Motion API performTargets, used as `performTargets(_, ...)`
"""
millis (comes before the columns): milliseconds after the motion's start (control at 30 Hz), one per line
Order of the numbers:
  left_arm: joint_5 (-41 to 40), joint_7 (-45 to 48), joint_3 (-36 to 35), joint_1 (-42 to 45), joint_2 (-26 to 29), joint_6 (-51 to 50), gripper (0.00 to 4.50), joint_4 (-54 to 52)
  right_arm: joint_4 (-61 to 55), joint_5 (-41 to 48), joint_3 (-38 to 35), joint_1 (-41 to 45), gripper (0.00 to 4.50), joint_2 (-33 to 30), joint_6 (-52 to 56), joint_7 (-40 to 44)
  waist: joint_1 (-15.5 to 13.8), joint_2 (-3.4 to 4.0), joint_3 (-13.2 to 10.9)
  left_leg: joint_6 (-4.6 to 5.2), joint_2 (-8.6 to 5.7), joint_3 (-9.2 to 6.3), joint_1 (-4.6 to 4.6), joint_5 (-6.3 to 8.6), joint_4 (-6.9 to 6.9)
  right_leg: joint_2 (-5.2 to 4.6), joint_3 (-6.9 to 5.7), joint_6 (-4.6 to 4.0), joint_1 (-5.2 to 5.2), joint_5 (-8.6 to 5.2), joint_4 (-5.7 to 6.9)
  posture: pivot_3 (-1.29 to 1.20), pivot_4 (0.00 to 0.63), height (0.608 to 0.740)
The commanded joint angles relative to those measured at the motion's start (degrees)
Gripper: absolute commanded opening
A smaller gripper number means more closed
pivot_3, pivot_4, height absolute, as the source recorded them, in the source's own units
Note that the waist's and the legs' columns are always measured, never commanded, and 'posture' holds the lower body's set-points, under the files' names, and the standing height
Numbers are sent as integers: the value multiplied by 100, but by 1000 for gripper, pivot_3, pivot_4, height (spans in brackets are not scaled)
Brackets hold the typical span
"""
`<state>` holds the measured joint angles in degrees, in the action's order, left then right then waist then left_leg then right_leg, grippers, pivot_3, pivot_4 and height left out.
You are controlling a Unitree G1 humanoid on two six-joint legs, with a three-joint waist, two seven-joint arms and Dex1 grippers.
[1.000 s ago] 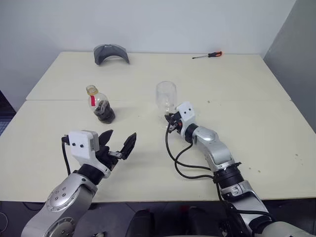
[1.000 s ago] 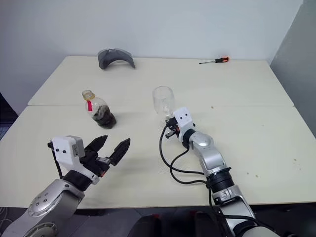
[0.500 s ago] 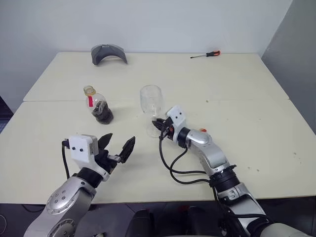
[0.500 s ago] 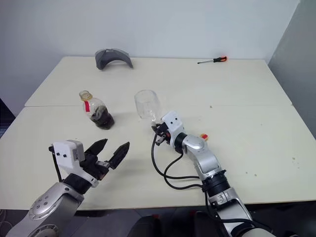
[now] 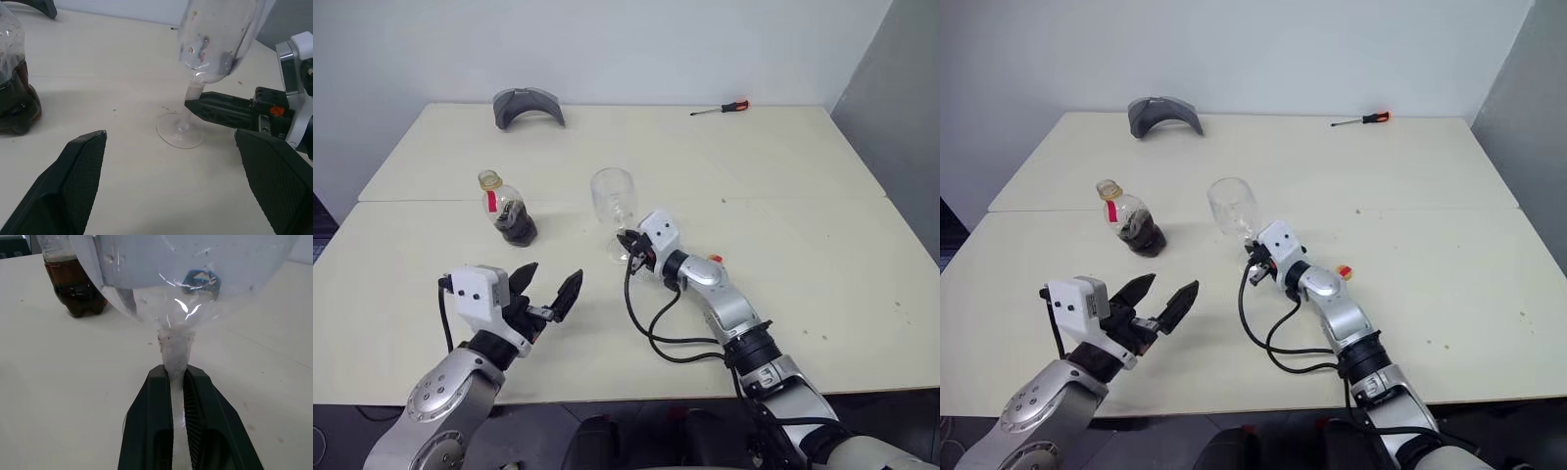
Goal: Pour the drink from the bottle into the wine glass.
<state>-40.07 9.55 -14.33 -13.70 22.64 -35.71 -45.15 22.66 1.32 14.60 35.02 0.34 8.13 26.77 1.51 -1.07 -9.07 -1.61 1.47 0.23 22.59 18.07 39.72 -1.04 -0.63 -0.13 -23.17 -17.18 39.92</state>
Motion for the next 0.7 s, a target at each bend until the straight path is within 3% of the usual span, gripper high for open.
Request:
performTargets(33,16,63,-23,28,7,109,4500,-75,-321,89,-61,-72,1653,-48,43,139,0,0,0,0,0,0,0,0,0,0,0,0,0,0,0,0,150,740)
performTargets(300,76,122,12,-3,-32,160,4500,-6,-1214,288,-130,-389,4421,-450,498,518,-2,1,-1,2,0,-1,0,1,-1,0,0,0,0,0,0,0,150,740)
performTargets(433,158,89,5,-16,-70,166,4500,10,-2198,617,-241,-742,4466,-921,997,886,-20,0,-1,3,-1,-1,2,2,0,-1,0,0,0,0,-2,0,150,740)
performTargets(700,755,-257,-358,26,-224,475,4500,608,-4355,1984,-958,-1941,4466,-2688,1812,2229,-50,2,-4,8,-1,-7,3,4,-1,0,-4,1,1,-1,-6,0,150,740)
